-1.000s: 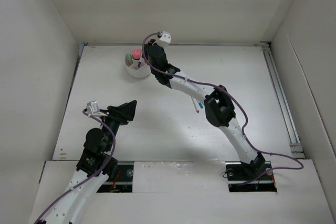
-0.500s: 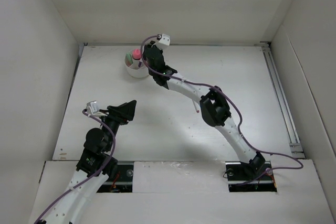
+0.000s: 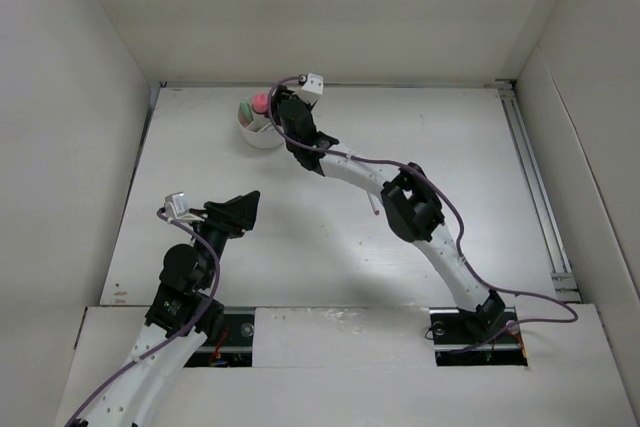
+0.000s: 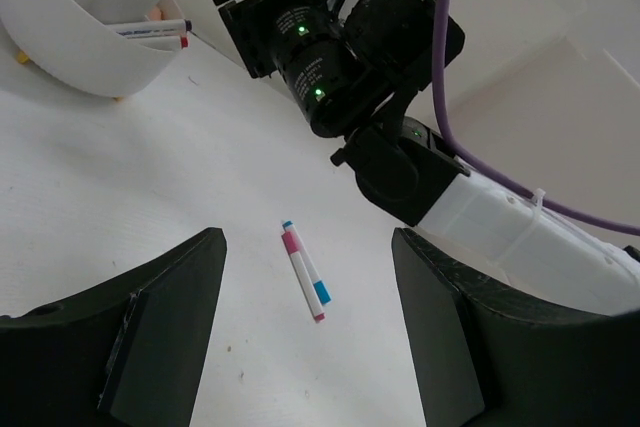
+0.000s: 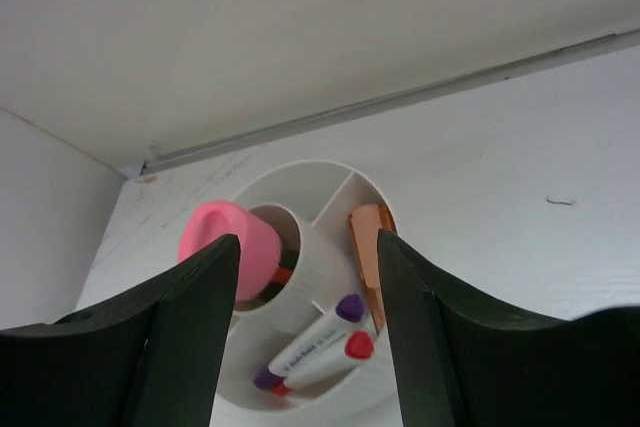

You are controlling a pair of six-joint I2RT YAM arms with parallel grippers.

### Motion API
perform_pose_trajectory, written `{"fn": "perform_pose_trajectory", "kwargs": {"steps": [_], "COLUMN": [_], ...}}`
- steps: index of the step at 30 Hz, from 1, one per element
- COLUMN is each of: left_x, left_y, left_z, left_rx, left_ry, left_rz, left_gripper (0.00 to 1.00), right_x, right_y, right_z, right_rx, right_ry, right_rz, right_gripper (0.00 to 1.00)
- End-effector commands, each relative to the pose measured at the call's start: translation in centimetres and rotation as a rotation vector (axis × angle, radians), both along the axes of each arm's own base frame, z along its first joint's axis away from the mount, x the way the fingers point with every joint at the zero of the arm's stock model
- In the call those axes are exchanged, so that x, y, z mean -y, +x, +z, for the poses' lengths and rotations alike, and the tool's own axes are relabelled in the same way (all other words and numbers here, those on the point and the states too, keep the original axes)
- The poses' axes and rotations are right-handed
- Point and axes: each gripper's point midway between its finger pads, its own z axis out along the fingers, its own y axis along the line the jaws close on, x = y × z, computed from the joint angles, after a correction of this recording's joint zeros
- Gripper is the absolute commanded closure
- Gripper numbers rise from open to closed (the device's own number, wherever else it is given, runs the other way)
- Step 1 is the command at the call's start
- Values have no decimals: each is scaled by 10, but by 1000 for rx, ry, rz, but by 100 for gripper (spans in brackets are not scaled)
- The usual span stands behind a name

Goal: Sort the stationery into containers
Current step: Place the stationery into the container

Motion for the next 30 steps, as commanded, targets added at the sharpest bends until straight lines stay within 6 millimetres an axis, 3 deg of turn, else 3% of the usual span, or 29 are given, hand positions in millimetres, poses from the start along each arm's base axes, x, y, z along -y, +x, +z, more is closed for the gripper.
{"fn": "perform_pose_trajectory", "kwargs": {"steps": [1, 2, 4, 7, 8, 9, 11, 12, 13, 14, 15, 18, 19, 24, 26, 27, 30], "left_x": [-1, -1, -2, -2, -1, 0, 5, 5, 6, 8, 8, 13, 14, 23, 23, 24, 23], "left_y": [1, 1, 0, 0, 1, 0, -1, -1, -1, 0, 1, 0, 1, 6, 7, 8, 8], "left_z": [9, 9, 13, 13, 11, 13, 15, 15, 13, 13, 11, 11, 13, 3, 1, -2, 2], "left_rx": [27, 27, 37, 37, 29, 38, 44, 44, 47, 46, 37, 40, 44, 14, 5, -6, 2], "left_ry": [-16, -16, -11, -11, -7, -10, -9, -9, -10, -8, -4, -1, -3, 5, 9, 14, 10], "left_rz": [7, 7, 9, 9, 9, -2, -29, -29, -29, -38, -39, -66, -66, -98, -98, -98, -98], "left_gripper": [36, 36, 36, 36, 36, 36, 36, 36, 36, 36, 36, 36, 36, 38, 39, 39, 39], "right_x": [2, 10, 18, 50, 61, 75, 112, 137, 152, 161, 196, 235, 245, 258, 258, 256, 255], "right_y": [-23, -29, -39, -61, -68, -82, -82, -94, -97, -101, -103, -108, -117, -128, -135, -136, -143], "right_z": [91, 114, 126, 129, 98, 116, 100, 76, 64, 50, 25, -19, -36, -86, -100, -101, -112], "right_rx": [108, 128, 128, 101, 50, 56, 1, -78, -127, -178, -259, -411, -485, -687, -729, -731, -756], "right_ry": [114, 135, 134, 97, 42, 50, 24, -18, 6, 9, 0, -29, -73, -234, -284, -289, -296], "right_rz": [44, 44, 56, 16, 4, 4, -27, -37, -44, -15, -49, -68, -85, -89, -75, -61, -31], "right_gripper": [37, 37, 37, 55, 62, 76, 91, 97, 100, 100, 100, 100, 100, 97, 82, 69, 52]}}
